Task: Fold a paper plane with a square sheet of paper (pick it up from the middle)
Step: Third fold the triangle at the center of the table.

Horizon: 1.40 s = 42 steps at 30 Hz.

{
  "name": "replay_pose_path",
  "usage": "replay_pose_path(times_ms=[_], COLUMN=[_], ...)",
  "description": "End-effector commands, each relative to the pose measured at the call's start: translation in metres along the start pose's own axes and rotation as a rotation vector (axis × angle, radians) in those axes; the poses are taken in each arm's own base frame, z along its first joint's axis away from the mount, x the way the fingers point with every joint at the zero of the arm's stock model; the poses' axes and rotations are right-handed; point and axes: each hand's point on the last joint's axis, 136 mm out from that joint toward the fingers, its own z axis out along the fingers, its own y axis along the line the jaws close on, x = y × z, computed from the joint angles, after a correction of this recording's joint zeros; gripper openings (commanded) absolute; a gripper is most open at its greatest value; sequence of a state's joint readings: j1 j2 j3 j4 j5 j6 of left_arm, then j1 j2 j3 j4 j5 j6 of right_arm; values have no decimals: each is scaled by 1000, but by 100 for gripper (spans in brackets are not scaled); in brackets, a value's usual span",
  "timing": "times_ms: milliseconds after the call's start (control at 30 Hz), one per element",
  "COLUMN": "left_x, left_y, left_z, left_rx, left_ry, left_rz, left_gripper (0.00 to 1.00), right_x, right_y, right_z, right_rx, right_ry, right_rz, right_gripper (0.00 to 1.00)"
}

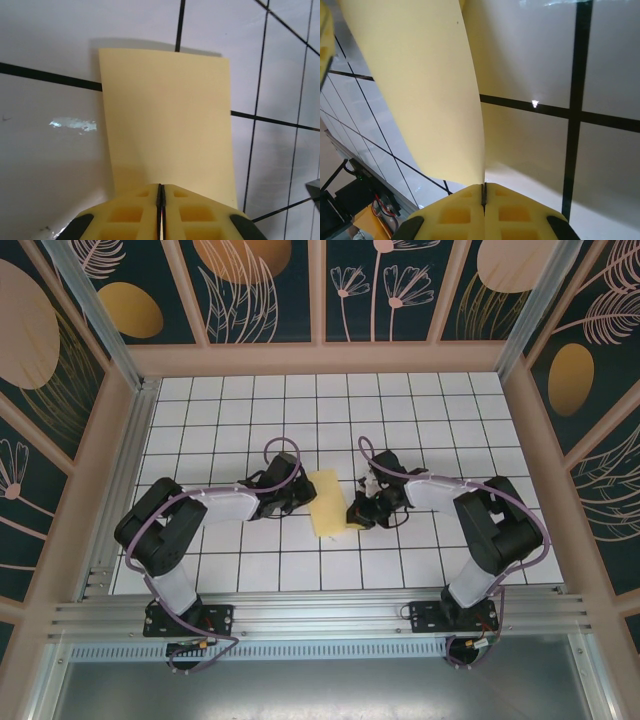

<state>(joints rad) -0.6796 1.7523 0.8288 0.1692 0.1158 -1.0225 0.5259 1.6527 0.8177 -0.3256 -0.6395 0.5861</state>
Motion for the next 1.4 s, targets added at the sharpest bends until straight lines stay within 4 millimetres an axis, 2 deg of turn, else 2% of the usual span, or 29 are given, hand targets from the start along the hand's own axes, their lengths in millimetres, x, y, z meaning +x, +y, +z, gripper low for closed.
replay_pose_path(times_ms=[0, 233, 600, 800, 1133, 1367], left_x=[4, 7, 7, 7, 3, -19], left_y=[18, 21, 20, 20, 14, -14], left_z=[8, 14, 20, 20, 18, -3], left_rx=[-43, -52, -53, -57, -54, -1], left_ry=[7, 23, 33, 34, 31, -46], left_rz=[8, 9, 14, 14, 19, 27], left_gripper=[9, 7, 6, 5, 4, 9], right_x=[-5, -20, -35, -46, -54, -52], right_y=[4, 11, 55, 67, 66, 55], right_z=[-1, -5, 5, 11, 23, 26], right_rx=[35, 67, -31, -85, -103, -67], right_ry=[-5, -39, -47, -56, -56, -54], right_rz=[6, 11, -55, -74, -77, -73], right_gripper=[0, 0, 0, 0, 0, 0])
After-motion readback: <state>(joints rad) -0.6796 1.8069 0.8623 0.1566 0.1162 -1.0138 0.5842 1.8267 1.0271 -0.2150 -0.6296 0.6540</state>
